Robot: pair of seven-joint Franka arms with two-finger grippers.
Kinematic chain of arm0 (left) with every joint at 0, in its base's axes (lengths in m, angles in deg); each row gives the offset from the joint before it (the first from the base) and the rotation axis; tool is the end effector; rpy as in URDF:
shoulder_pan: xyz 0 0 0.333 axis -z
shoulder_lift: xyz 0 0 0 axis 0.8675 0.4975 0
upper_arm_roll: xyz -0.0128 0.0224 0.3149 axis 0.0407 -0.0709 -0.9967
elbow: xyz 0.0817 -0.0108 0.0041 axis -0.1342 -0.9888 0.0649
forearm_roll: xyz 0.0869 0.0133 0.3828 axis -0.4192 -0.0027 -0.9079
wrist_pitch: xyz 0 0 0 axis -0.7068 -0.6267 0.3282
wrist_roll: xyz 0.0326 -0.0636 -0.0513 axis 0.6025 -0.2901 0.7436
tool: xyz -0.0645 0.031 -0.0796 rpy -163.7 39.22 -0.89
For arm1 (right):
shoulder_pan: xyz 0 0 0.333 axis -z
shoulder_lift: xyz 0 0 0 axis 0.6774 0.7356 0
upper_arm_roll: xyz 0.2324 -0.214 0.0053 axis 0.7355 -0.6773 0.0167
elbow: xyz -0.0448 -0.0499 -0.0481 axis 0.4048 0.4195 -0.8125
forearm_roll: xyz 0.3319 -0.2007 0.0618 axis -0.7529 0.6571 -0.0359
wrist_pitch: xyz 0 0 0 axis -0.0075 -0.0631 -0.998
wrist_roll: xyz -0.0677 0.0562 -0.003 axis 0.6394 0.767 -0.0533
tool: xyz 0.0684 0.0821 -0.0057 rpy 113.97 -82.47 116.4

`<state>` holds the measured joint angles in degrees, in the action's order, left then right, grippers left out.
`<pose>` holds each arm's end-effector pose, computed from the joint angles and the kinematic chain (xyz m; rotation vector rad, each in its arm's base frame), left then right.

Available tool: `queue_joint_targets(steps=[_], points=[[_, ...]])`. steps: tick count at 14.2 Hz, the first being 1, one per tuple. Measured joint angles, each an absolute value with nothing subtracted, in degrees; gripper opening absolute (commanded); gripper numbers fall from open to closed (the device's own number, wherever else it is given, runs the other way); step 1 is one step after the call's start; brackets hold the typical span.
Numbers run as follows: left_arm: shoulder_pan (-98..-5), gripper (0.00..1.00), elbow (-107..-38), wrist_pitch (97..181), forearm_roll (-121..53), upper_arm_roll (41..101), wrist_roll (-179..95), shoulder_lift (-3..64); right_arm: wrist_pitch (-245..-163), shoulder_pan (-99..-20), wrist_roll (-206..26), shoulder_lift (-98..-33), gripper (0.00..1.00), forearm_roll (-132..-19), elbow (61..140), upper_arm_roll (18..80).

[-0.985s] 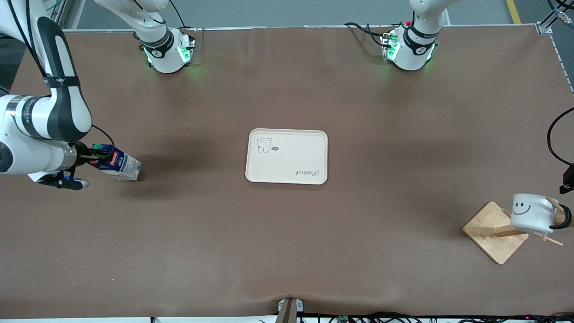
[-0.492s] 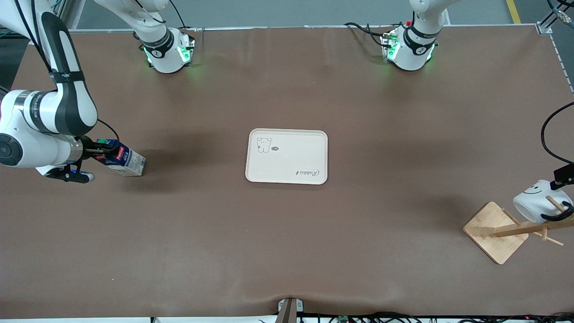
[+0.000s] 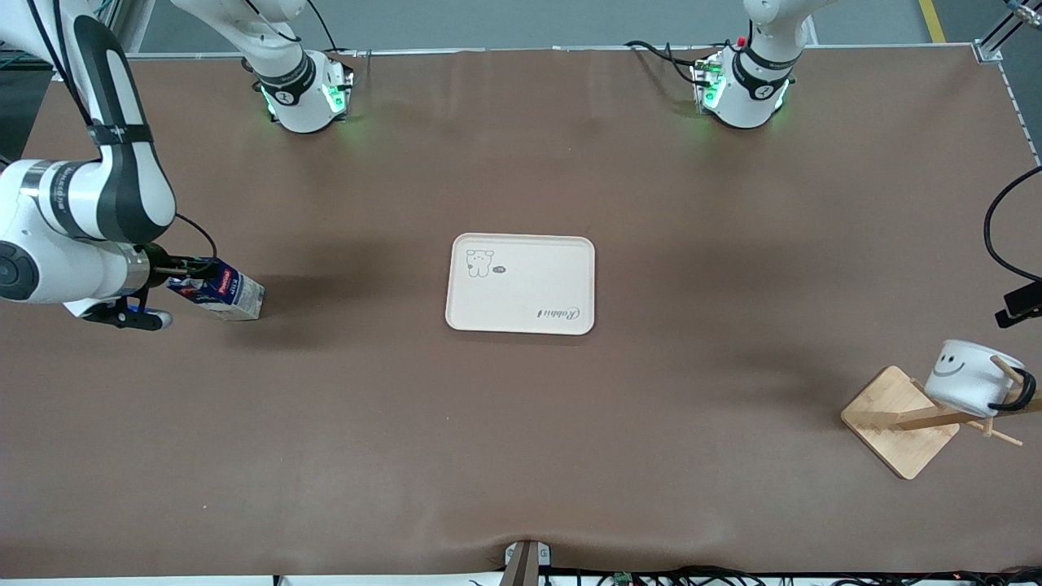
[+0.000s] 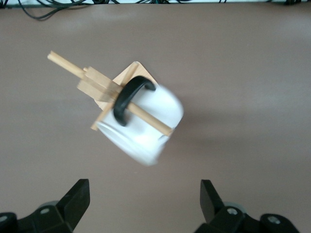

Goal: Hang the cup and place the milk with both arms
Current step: 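Set the milk carton on the table and open the right gripper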

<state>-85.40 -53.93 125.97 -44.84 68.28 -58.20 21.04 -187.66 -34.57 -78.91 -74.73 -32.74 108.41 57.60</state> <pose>0.6430 0.1348 0.5525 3.1185 0.0033 0.1942 0.5694 -0.0589 0.3612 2.9913 -0.2333 -0.5743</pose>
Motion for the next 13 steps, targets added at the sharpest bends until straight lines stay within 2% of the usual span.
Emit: queue_joint_targets(steps=[7,9,13], points=[[-85.0,1.0,-53.9,122.0,-44.8,75.5,-46.3,20.2,-186.2,-38.8,-78.9,-75.2,1.0,-32.8,85.0,58.2],[-84.7,1.0,-53.9,121.8,-44.9,76.1,-46.1,20.1,-185.6,-39.9,-78.9,-75.2,1.0,-33.5,81.5,58.2],[-84.8,1.0,-53.9,121.1,-47.6,76.3,-47.0,19.7,-177.7,-38.6,-78.9,-75.6,1.0,-37.1,78.8,57.2]])
